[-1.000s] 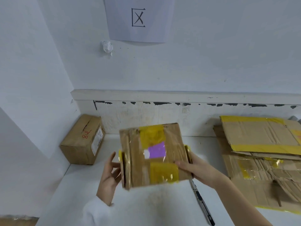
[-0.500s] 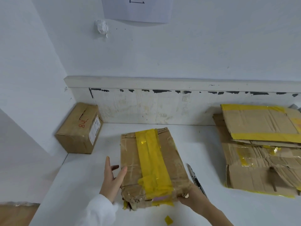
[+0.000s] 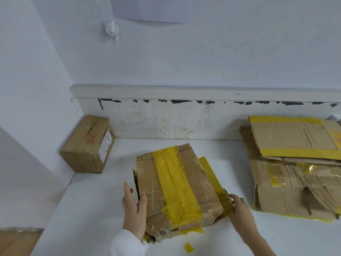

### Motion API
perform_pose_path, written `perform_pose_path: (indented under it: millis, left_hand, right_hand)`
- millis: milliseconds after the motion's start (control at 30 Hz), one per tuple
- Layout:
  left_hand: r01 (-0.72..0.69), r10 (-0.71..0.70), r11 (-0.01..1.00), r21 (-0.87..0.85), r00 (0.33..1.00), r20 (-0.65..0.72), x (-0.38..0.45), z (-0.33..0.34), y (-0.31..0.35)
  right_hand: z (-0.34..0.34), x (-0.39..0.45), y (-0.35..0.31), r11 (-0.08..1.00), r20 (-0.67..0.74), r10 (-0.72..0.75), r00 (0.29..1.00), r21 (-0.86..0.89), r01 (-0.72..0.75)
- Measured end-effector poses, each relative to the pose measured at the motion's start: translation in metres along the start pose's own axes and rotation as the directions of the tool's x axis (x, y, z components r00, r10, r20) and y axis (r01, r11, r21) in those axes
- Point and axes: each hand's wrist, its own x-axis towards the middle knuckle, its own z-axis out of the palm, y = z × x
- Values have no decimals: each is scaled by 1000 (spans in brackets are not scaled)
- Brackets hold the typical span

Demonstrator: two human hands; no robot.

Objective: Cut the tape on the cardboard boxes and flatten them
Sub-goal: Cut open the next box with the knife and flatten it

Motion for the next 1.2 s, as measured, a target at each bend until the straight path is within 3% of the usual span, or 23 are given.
perform_pose_path:
  millis: [133, 300, 400, 467, 533, 600, 800, 967, 1100, 1200]
  left_hand:
    - [4, -6, 1000, -31, 998, -67, -2, 0, -2]
    - [42, -41, 999, 2, 986, -162, -5, 5, 0]
    - [-141, 212, 927, 347, 962, -175, 1, -1, 0]
    - [-258, 343, 792, 553, 938, -54, 12, -11, 1]
    - [-302, 354, 660, 688, 933, 69, 25, -20, 6]
    - [-308, 338, 625, 718, 935, 108, 42, -29, 16]
    - [-292, 319, 643, 708, 943, 99, 89, -37, 35]
    - [-260, 296, 682, 683, 953, 68, 102, -30, 40]
    - [-270, 306, 677, 685, 949, 73, 105, -28, 38]
    - [-277, 307, 648, 710, 948, 89, 110, -29, 39]
  right_hand:
    - [4, -3, 7, 967, 32, 106, 994, -236, -95]
    - [0, -3, 5, 934, 102, 215, 971, -311, -174]
    - [-6, 3, 2, 953, 171, 268, 948, -189, -235]
    - [-13, 6, 1, 951, 203, 295, 934, 31, -307]
    - [-23, 4, -4, 919, 205, 266, 942, 241, -312]
    - [-35, 0, -17, 905, 159, 184, 970, 359, -231]
    - [-74, -11, -90, 906, -12, -124, 992, 406, 118]
    - [-74, -23, -173, 911, -23, -412, 911, -35, 411]
    - [-54, -32, -213, 816, 107, -430, 897, -380, 436]
    - [-43, -30, -223, 771, 144, -412, 900, -471, 428]
